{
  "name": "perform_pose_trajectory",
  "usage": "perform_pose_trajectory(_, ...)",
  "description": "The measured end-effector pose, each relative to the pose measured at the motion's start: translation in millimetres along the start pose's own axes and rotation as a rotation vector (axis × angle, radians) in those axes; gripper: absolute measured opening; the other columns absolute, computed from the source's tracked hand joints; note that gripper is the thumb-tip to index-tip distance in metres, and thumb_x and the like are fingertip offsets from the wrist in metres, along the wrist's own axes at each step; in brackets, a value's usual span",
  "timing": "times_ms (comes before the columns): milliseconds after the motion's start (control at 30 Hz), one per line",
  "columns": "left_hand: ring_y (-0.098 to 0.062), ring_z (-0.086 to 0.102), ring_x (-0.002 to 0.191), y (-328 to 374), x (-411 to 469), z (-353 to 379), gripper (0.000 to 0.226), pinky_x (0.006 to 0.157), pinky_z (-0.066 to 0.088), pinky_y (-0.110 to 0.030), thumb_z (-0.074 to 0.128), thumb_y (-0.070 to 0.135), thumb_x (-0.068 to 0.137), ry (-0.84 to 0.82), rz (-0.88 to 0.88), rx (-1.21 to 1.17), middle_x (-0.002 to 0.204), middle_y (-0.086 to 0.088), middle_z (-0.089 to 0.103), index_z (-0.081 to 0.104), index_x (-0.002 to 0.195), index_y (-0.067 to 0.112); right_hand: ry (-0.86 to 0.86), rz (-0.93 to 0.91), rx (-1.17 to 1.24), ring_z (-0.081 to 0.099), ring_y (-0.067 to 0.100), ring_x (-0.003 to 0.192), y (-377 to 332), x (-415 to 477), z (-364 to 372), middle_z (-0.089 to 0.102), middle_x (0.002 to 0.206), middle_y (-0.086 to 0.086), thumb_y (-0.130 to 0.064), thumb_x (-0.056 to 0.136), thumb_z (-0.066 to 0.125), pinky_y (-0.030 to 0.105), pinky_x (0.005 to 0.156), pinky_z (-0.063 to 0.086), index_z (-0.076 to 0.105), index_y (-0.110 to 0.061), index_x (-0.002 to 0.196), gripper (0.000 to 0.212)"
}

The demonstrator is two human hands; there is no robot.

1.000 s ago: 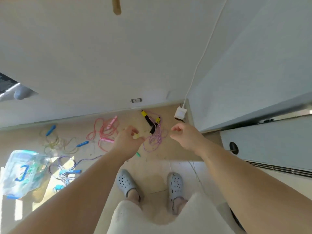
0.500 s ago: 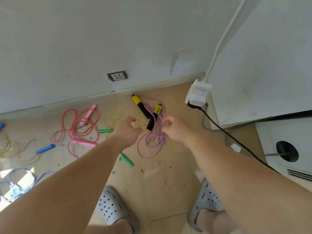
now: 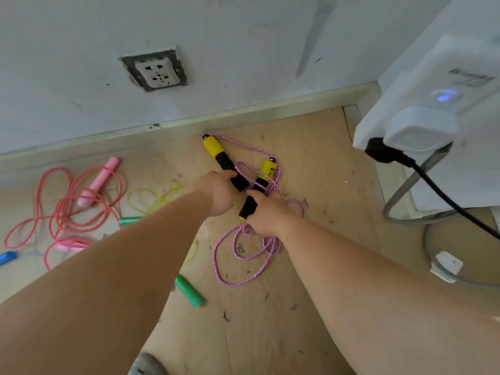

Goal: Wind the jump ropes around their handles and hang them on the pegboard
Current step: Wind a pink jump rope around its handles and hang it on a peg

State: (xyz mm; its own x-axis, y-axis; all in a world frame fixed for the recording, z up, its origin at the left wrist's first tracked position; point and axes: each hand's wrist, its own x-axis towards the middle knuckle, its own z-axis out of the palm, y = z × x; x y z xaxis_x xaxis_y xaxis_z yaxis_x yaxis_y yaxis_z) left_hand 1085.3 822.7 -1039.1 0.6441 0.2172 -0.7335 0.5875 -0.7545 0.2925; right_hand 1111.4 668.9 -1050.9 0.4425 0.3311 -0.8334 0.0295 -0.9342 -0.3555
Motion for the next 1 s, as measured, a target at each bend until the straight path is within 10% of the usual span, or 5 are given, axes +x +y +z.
perform_pose_trajectory(367, -0.032, 0.053, 0.108, 14, 15, 22, 0.032, 0.087, 0.044, -0.035, 0.047, 0.024, 0.100, 0.036, 0.055, 0.174, 0.126, -0.015, 0.052, 0.054, 0.131, 0.022, 0.208, 0.119, -0.051, 0.063, 0.029, 0.109, 43, -18, 8, 0.067, 0.122, 0.007, -0.028, 0.091, 0.060, 0.031, 0.081, 0.049, 0.064, -0.018, 0.121, 0.032)
perform_pose_trajectory(533, -0.025, 0.060, 0.092, 3, -8, 31, 0.018, 0.069, 0.047, -0.029, 0.053, 0.008, 0.091, -0.081, 0.022, 0.311, 0.103, -0.006, 0.063, 0.062, 0.105, 0.016, 0.206, 0.224, -0.185, 0.062, 0.031, 0.103, 77, -33, 23, 0.058, 0.122, 0.011, -0.018, 0.091, 0.063, 0.032, 0.071, 0.039, 0.053, -0.017, 0.121, 0.032)
perform_pose_trajectory(700, -0.021, 0.044, 0.058, 8, -33, 26, 0.031, 0.052, 0.032, -0.027, 0.067, 0.016, 0.084, -0.043, 0.008, -0.115, 0.067, -0.002, 0.046, 0.042, 0.065, 0.016, 0.176, 0.102, 0.031, 0.058, 0.025, 0.086, 72, -60, 19, 0.057, 0.096, -0.002, -0.027, 0.082, 0.072, 0.031, 0.061, 0.043, 0.046, -0.021, 0.106, 0.036)
perform_pose_trajectory(833, -0.035, 0.067, 0.063, 26, -113, -1, 0.022, 0.062, 0.060, -0.043, 0.073, 0.014, 0.086, -0.062, -0.161, -0.671, 0.080, -0.015, 0.063, 0.053, 0.078, 0.009, 0.084, 0.139, 0.371, 0.062, 0.024, 0.095, 48, -130, -9, 0.057, 0.121, 0.002, -0.021, 0.081, 0.069, 0.027, 0.065, 0.050, 0.043, -0.035, 0.141, 0.066)
perform_pose_trajectory(1000, -0.036, 0.070, 0.072, 40, -271, -50, 0.031, 0.068, 0.062, -0.047, 0.075, 0.005, 0.088, -0.165, -0.371, -0.997, 0.105, -0.028, 0.069, 0.051, 0.108, 0.011, -0.081, 0.239, 0.704, 0.061, 0.020, 0.076, -3, -272, -53, 0.061, 0.105, 0.006, -0.005, 0.085, 0.057, 0.025, 0.052, 0.049, 0.042, -0.043, 0.144, 0.072)
